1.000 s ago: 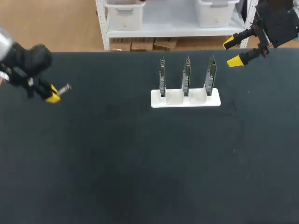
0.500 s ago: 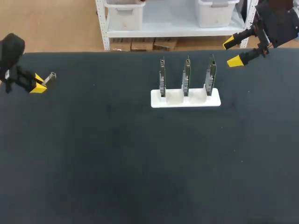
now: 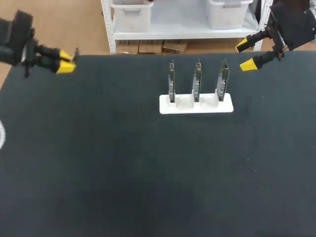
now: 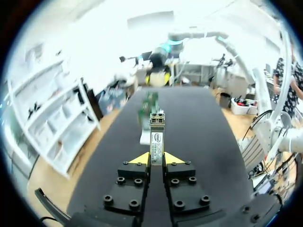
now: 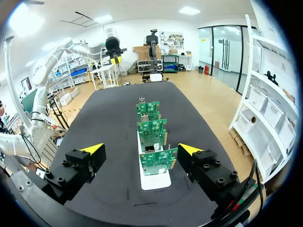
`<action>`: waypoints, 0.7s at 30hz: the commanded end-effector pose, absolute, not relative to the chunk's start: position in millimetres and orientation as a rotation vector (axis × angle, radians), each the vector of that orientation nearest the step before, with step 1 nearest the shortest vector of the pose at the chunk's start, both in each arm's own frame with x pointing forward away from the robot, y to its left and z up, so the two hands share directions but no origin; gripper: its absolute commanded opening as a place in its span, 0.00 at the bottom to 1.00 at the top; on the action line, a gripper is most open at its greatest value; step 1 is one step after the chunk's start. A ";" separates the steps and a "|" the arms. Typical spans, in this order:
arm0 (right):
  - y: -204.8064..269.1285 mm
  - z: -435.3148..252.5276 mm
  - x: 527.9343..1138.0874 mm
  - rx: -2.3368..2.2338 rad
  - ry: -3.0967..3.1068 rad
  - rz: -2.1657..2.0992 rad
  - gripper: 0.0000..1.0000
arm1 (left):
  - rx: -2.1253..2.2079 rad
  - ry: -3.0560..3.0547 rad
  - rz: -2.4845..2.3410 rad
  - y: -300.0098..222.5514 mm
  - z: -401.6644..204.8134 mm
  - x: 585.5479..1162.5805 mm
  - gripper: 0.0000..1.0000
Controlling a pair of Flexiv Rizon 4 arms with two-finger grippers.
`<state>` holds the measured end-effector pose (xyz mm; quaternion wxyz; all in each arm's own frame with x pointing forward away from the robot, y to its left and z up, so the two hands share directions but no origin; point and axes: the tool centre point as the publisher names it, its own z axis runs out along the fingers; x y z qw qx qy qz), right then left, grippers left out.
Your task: Pick up the optical module with the left hand, and insert it into the network port with the right hand.
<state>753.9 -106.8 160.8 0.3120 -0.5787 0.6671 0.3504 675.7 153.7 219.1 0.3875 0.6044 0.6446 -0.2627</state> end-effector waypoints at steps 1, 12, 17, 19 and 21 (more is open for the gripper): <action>-106.6 160.7 753.3 -1.526 1.761 0.922 1.00 | 1.593 1.457 -0.768 113.8 237.6 684.4 0.00; -106.6 160.7 753.3 -1.526 1.761 0.922 1.00 | 1.577 1.312 -0.939 57.4 264.8 670.8 0.00; -106.6 160.7 753.3 -1.526 1.761 0.922 1.00 | 1.565 1.305 -0.940 62.7 264.8 671.0 0.00; -106.6 160.7 753.3 -1.526 1.761 0.922 1.00 | 1.565 1.305 -0.940 62.7 264.8 671.0 0.00; -106.6 160.7 753.3 -1.526 1.761 0.922 1.00 | 1.565 1.305 -0.940 62.7 264.8 671.0 0.00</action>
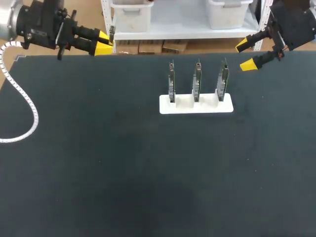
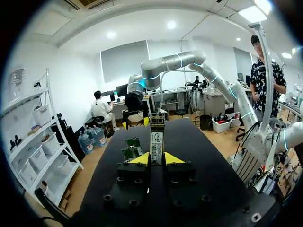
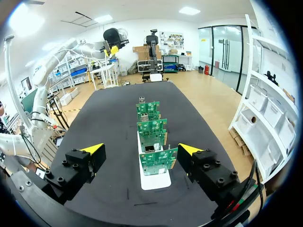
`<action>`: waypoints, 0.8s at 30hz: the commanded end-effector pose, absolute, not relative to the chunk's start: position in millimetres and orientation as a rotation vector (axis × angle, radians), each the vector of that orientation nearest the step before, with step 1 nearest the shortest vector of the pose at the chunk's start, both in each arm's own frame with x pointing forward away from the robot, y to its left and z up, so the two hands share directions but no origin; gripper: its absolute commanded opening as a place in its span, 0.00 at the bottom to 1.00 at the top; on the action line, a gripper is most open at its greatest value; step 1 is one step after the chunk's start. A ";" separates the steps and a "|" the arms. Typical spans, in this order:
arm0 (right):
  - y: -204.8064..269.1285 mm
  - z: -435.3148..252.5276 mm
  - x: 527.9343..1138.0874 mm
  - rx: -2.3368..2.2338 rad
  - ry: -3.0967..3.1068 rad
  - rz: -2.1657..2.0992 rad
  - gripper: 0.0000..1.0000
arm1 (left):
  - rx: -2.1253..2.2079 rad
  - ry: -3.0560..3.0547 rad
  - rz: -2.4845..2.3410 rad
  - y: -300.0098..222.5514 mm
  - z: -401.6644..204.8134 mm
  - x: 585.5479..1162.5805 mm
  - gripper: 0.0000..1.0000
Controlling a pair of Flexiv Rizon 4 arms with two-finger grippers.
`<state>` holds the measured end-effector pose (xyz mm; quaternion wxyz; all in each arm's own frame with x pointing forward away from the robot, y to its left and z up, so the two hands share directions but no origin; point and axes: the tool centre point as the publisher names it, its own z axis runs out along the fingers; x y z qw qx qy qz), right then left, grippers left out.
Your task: Pick up the optical module with the left hand, and insert it into the network port with the right hand.
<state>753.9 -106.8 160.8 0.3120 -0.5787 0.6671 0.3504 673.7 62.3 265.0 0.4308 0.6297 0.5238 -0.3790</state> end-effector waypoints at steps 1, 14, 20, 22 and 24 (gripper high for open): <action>-106.6 160.7 753.3 -1.526 1.761 0.922 1.00 | 1.565 1.305 -0.940 62.7 264.8 671.0 0.00; -106.6 160.7 753.3 -1.526 1.761 0.922 1.00 | 1.488 1.223 -1.006 -4.5 288.1 685.5 0.00; -106.6 160.7 753.3 -1.526 1.761 0.922 1.00 | 1.567 1.147 -1.029 -64.9 307.6 692.5 0.00; -106.6 160.7 753.3 -1.526 1.761 0.922 1.00 | 1.595 1.131 -1.043 -80.1 311.9 694.3 0.00; -106.6 160.7 753.3 -1.526 1.761 0.922 1.00 | 1.625 1.116 -1.033 -95.6 316.2 697.1 0.00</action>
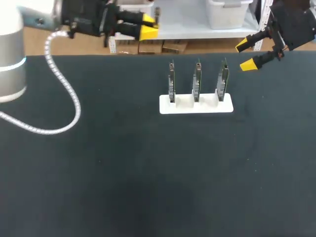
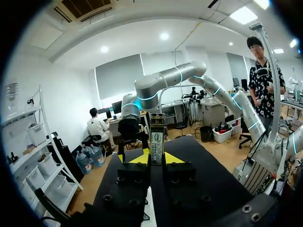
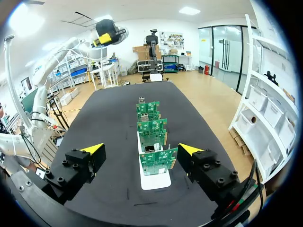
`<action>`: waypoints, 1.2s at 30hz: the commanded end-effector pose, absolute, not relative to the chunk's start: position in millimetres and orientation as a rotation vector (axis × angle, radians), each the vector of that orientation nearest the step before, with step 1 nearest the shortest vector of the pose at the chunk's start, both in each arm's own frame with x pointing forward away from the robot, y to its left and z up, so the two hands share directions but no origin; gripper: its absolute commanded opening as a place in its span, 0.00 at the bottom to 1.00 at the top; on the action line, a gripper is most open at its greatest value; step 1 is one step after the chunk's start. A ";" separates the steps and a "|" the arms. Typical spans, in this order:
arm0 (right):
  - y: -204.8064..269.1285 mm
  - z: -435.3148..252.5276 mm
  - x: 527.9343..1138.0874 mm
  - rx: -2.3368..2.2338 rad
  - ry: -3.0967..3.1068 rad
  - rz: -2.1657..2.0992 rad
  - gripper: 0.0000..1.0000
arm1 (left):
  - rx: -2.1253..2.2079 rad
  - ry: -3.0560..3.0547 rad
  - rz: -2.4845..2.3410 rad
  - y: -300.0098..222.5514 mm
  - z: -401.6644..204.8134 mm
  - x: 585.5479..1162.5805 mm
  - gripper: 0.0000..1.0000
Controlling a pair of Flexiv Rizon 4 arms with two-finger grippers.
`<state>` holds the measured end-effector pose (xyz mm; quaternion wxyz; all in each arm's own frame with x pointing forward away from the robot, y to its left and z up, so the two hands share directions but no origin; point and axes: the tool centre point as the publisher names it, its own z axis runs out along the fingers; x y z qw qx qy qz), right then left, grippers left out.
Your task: Pick up the optical module with the left hand, and insert it into the network port with the right hand.
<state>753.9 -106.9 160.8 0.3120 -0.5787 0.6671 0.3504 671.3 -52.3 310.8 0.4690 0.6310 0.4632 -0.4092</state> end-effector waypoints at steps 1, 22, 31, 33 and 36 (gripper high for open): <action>-106.6 160.7 753.3 -1.526 1.761 0.922 1.00 | 1.631 1.108 -1.046 -102.9 317.7 698.4 0.00; -106.6 160.7 753.3 -1.526 1.761 0.922 1.00 | 1.407 1.314 -1.153 -140.9 297.5 727.8 0.00; -106.6 160.7 753.3 -1.526 1.761 0.922 1.00 | 1.373 1.402 -0.955 -114.7 292.8 730.0 0.00; -106.6 160.7 753.3 -1.526 1.761 0.922 1.00 | 1.366 1.438 -0.932 -109.4 288.1 729.2 0.00; -106.6 160.7 753.3 -1.526 1.761 0.922 1.00 | 1.348 1.468 -0.904 -103.3 281.8 730.3 0.00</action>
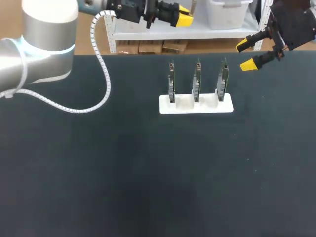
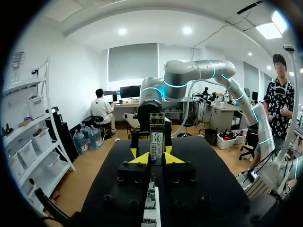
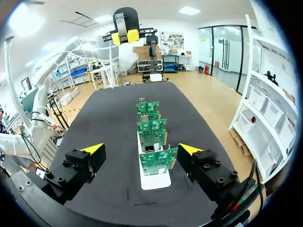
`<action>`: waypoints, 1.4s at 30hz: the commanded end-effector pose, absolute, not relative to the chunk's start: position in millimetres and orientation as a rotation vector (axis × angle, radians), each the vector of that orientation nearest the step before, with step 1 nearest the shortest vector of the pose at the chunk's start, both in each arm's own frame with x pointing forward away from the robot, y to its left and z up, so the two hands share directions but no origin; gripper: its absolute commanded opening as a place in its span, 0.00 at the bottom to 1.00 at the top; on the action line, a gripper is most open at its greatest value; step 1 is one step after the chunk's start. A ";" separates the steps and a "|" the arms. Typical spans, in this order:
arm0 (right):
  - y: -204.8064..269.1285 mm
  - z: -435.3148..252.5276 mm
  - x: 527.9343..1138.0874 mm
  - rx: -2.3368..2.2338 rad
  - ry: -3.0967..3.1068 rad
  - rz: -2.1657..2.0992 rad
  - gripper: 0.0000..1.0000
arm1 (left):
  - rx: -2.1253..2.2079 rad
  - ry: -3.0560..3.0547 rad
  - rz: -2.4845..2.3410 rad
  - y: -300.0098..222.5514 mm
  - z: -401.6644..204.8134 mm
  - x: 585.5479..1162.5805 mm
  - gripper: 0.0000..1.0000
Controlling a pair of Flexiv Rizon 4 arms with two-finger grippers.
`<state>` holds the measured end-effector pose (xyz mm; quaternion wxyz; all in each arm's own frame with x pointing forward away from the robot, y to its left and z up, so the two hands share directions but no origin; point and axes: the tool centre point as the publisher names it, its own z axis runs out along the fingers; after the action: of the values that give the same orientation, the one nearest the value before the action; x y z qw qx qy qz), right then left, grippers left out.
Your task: Pick up the optical module with the left hand, and insert it into the network port with the right hand.
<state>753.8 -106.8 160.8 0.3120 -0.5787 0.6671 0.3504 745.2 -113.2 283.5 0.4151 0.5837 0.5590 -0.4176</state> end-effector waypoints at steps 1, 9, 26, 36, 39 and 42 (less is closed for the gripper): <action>-106.6 160.7 753.3 -1.526 1.761 0.922 1.00 | 1.344 1.474 -0.895 -101.8 280.7 730.9 0.00; -106.6 160.7 753.3 -1.526 1.761 0.922 1.00 | 1.331 1.467 -0.887 -95.5 281.3 733.4 0.00; -106.6 160.7 753.3 -1.526 1.761 0.922 1.00 | 1.225 1.461 -0.895 -110.1 280.9 744.7 0.00; -106.6 160.7 753.3 -1.526 1.761 0.922 1.00 | 1.186 1.439 -0.960 -146.0 279.3 756.6 0.00; -106.6 160.7 753.3 -1.526 1.761 0.922 1.00 | 1.190 1.453 -0.969 -149.2 273.6 756.5 0.00; -106.6 160.7 753.3 -1.526 1.761 0.922 1.00 | 1.197 1.454 -0.986 -153.7 268.3 754.7 0.00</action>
<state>753.8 -106.8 160.8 0.3120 -0.5787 0.6671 0.3504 749.5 -149.2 271.5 0.4894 0.4900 0.5985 -0.4028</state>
